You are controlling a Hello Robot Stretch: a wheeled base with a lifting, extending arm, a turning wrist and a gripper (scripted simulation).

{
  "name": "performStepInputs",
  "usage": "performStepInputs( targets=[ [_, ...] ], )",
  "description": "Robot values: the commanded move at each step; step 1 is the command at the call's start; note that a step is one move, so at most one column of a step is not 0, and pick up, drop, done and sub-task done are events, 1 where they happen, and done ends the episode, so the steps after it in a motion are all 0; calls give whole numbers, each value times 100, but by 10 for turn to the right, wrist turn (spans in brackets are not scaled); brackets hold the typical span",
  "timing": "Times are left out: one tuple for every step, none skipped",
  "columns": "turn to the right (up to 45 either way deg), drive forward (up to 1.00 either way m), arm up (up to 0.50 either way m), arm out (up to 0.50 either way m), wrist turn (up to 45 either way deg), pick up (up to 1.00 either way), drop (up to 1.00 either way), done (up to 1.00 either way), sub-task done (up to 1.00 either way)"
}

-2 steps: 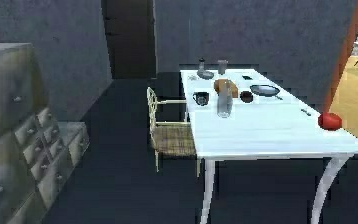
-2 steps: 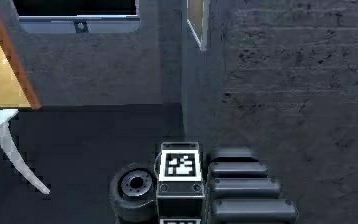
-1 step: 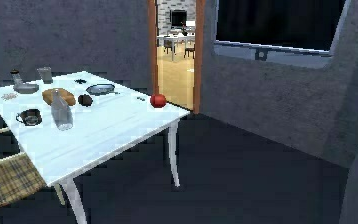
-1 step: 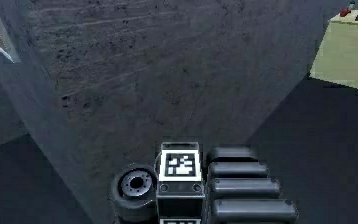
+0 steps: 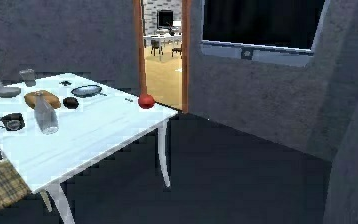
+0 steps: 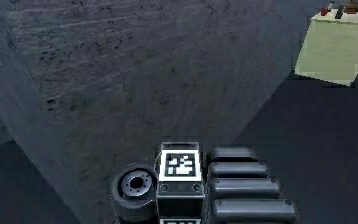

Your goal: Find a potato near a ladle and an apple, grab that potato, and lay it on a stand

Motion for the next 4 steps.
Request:
performStepInputs(
  targets=[
    [0, 70, 0, 0, 0, 0, 0, 0, 0],
    [360, 0, 0, 0, 0, 0, 0, 0, 0],
    [0, 75, 0, 0, 0, 0, 0, 0, 0],
    [-270, 0, 0, 0, 0, 0, 0, 0, 0]
  ],
)
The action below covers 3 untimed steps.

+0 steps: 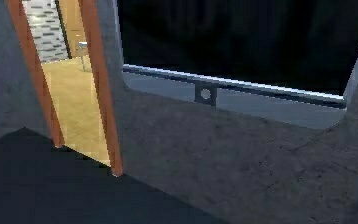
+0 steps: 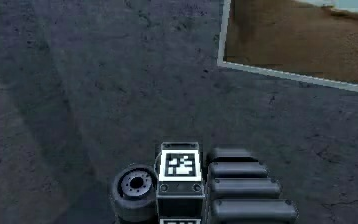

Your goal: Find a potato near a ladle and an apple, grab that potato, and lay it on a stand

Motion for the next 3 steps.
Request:
performStepInputs(
  targets=[
    [0, 55, 0, 0, 0, 0, 0, 0, 0],
    [-450, 0, 0, 0, 0, 0, 0, 0, 0],
    [-150, 0, 0, 0, 0, 0, 0, 0, 0]
  ],
)
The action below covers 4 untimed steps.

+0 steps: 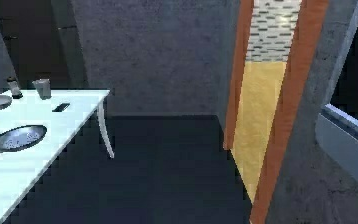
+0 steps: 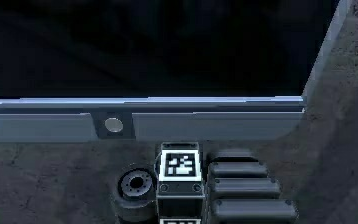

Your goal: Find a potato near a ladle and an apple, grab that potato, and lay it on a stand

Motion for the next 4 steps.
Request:
performStepInputs(
  targets=[
    [0, 100, 0, 0, 0, 0, 0, 0, 0],
    [-30, 0, 0, 0, 0, 0, 0, 0, 0],
    [0, 20, 0, 0, 0, 0, 0, 0, 0],
    [450, 0, 0, 0, 0, 0, 0, 0, 0]
  ],
)
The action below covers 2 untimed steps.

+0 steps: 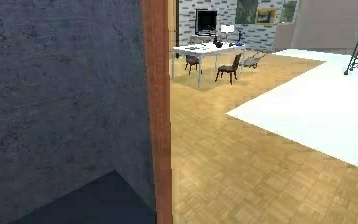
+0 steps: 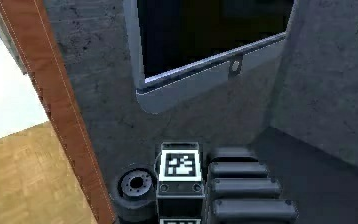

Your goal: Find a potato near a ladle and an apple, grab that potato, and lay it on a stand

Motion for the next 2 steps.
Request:
performStepInputs(
  targets=[
    [150, 0, 0, 0, 0, 0, 0, 0, 0],
    [0, 85, 0, 0, 0, 0, 0, 0, 0]
  ],
)
